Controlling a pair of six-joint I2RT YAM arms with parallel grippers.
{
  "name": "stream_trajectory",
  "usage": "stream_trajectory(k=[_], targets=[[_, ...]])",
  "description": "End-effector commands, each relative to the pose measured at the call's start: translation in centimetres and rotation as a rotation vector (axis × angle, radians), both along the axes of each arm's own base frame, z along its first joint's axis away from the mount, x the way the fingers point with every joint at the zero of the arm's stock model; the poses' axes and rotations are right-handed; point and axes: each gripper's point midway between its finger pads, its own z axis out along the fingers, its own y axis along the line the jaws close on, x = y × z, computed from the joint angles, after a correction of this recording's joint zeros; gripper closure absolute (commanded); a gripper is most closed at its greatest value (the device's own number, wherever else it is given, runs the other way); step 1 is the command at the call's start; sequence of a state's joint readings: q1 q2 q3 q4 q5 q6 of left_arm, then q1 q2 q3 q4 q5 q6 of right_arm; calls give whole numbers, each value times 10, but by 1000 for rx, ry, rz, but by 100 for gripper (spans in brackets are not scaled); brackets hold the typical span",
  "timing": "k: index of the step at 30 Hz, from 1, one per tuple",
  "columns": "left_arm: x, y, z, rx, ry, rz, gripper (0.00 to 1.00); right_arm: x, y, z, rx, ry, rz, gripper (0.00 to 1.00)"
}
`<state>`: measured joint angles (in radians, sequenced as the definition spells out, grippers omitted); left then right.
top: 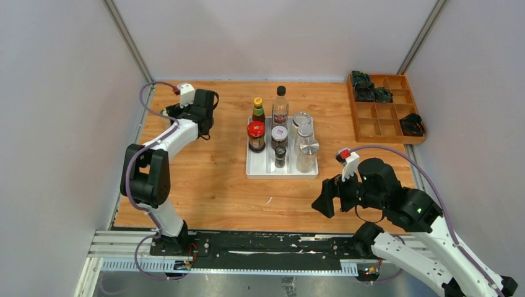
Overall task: Organize the condiment bottles
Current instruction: Place the bottle in the storage box, then pick up the bottle from the center of the board.
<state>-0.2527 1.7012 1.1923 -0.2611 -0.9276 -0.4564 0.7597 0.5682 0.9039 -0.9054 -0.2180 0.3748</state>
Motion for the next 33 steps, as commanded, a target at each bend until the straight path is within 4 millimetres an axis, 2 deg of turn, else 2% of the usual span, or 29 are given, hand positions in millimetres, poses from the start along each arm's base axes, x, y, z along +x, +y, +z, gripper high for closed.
stream_trajectory(k=[1,6,16,21,33], targets=[[3,28,9,38,-72,100,12,-7,0,-9,-15,35,23,4],[7,49,5,13,-102,134,12,-6,4,-16,-15,47,29,4],[34,72,-14,-75,-148,106,16,0,14,-23,-20,56,54,4],[52,70,-18,-82,-162,64,18,3,20,-29,-21,67,66,4],[71,81,-12,-40,-197,110,19,8,28,-41,-35,91,80,4]])
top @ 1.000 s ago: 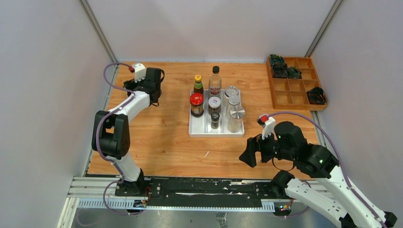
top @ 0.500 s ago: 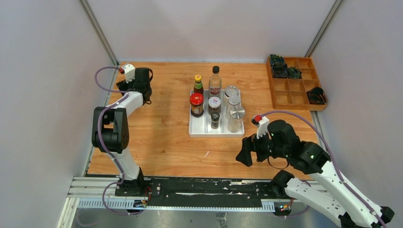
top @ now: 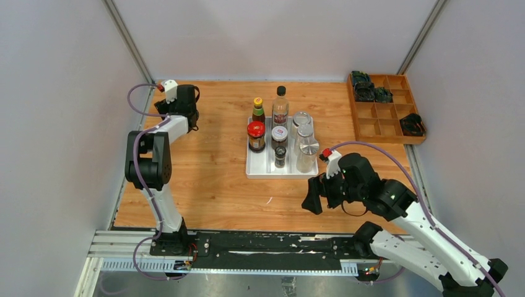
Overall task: Organize the condiment bottles
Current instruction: Pick up the bottle from the center of the board.
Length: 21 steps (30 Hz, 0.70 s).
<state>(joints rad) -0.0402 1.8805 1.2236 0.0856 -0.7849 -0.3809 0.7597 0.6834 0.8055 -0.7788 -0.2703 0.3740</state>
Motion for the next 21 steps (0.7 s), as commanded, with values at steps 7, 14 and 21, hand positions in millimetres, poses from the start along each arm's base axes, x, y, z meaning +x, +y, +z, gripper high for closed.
stream_trajectory(k=[7,14,21], targets=[[7,23,15,37,-59,86,20,-1,8,-10,-8,19,45,4],[8,27,13,37,-51,92,22,0,10,-12,-12,26,48,4],[9,49,11,28,-49,127,23,1,11,-12,-14,26,50,4]])
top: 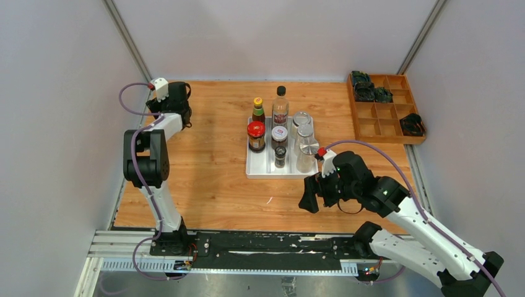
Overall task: Organize the condiment bottles
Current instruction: Pick up the bottle from the center of the board.
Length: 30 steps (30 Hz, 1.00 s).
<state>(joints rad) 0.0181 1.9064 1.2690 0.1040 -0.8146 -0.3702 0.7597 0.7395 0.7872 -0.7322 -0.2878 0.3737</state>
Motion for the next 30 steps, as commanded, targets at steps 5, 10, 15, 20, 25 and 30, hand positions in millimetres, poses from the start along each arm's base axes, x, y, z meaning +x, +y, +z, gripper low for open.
stream_trajectory(k=[5,10,15,20,25,30], targets=[[9,21,-2,-15,-13,42,25,-4,2,-1,-7,-1,34,4],[17,15,-7,-40,-12,-1,31,-2,3,-2,-13,4,30,4],[19,9,-14,-66,-1,-41,39,-2,3,-2,-18,5,32,4],[12,3,-23,-89,14,-63,44,-1,4,0,-16,2,36,4],[6,-3,-31,-114,29,-89,49,-2,3,2,-7,0,31,4],[3,-17,-28,-161,11,-141,53,-5,0,2,3,-5,23,4]])
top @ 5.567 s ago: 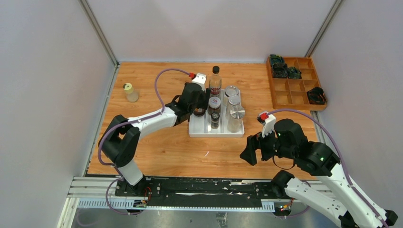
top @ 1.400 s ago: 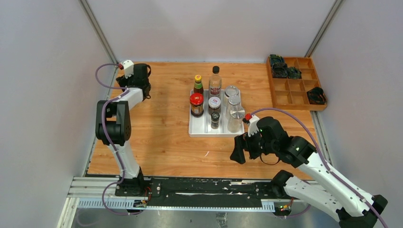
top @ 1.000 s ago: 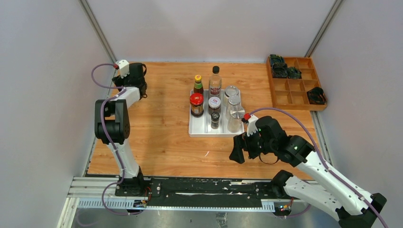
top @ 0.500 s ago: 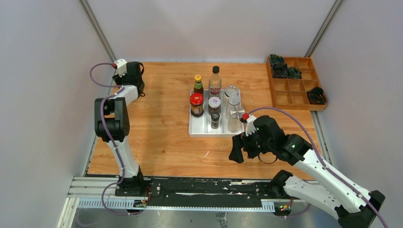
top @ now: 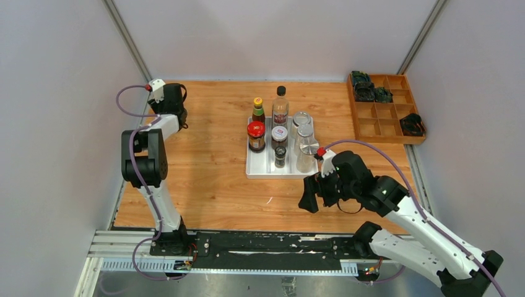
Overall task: Organize the condiment bottles
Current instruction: Pick up the bottle from the center of the board, then place the bottle in the storage box.
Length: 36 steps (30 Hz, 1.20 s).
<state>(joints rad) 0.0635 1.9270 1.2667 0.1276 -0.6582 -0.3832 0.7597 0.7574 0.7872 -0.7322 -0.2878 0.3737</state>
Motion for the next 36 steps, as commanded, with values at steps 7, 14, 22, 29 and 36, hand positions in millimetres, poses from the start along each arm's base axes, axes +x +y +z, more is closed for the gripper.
stream_trajectory(k=[7,14,22,29,36], targets=[[-17,-72,-6,-58,37,-161,55,-6,-2,17,33,-38,20,4],[-25,-120,10,-38,65,-251,55,-10,-7,27,46,-58,16,4],[-68,-196,38,20,73,-432,55,-12,-12,39,58,-85,4,4],[-116,-242,72,16,43,-626,55,-16,-21,49,57,-106,-7,4],[-177,-271,119,-26,-4,-840,55,-7,-40,77,13,-197,-68,4]])
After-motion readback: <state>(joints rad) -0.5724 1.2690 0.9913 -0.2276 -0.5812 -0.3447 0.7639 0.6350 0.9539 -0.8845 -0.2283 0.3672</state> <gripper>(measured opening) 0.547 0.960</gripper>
